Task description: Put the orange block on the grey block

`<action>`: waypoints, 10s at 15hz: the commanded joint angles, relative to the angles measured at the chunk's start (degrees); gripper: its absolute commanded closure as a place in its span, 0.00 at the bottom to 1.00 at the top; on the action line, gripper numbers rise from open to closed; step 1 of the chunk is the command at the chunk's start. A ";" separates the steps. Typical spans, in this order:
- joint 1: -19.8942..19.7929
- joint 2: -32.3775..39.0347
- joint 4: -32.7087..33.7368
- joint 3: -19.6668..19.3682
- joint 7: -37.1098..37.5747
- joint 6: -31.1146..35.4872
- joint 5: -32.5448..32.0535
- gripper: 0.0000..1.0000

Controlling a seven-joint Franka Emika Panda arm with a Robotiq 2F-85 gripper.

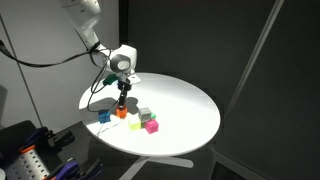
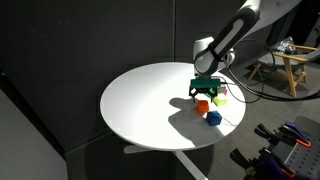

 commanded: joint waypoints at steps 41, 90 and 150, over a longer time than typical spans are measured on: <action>1.73 -11.41 1.07 -0.14 -0.59 -19.95 -1.56 0.72; -11.28 -10.17 11.00 -5.47 -3.55 -21.38 0.54 0.72; -7.15 -20.25 4.60 -1.43 -15.30 -26.77 0.02 0.00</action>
